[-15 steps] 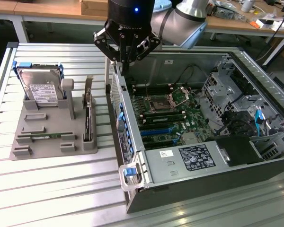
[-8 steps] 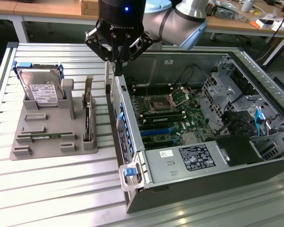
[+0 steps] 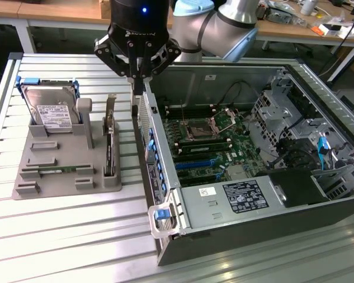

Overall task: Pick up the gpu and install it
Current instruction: 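Reach for the gpu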

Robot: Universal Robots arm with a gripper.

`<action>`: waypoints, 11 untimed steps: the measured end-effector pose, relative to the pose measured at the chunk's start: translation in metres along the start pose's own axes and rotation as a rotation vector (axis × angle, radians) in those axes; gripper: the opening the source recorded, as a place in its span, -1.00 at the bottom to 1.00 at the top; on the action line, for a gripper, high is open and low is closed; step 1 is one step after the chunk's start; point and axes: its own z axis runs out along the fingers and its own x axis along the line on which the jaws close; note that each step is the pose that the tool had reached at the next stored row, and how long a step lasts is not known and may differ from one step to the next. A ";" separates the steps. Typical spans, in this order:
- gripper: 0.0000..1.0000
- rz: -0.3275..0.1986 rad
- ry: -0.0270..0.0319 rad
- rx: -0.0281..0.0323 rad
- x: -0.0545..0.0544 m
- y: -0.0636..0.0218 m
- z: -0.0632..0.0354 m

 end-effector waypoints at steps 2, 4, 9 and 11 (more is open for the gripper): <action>-0.79 0.000 -0.0002 -0.0001 0.004 0.0000 -0.0001; -0.79 0.000 -0.0003 0.0000 0.008 0.0000 -0.0002; -0.79 0.000 -0.0012 0.0001 0.021 0.0000 -0.0006; -0.79 0.000 -0.0014 0.0000 0.025 0.0000 -0.0007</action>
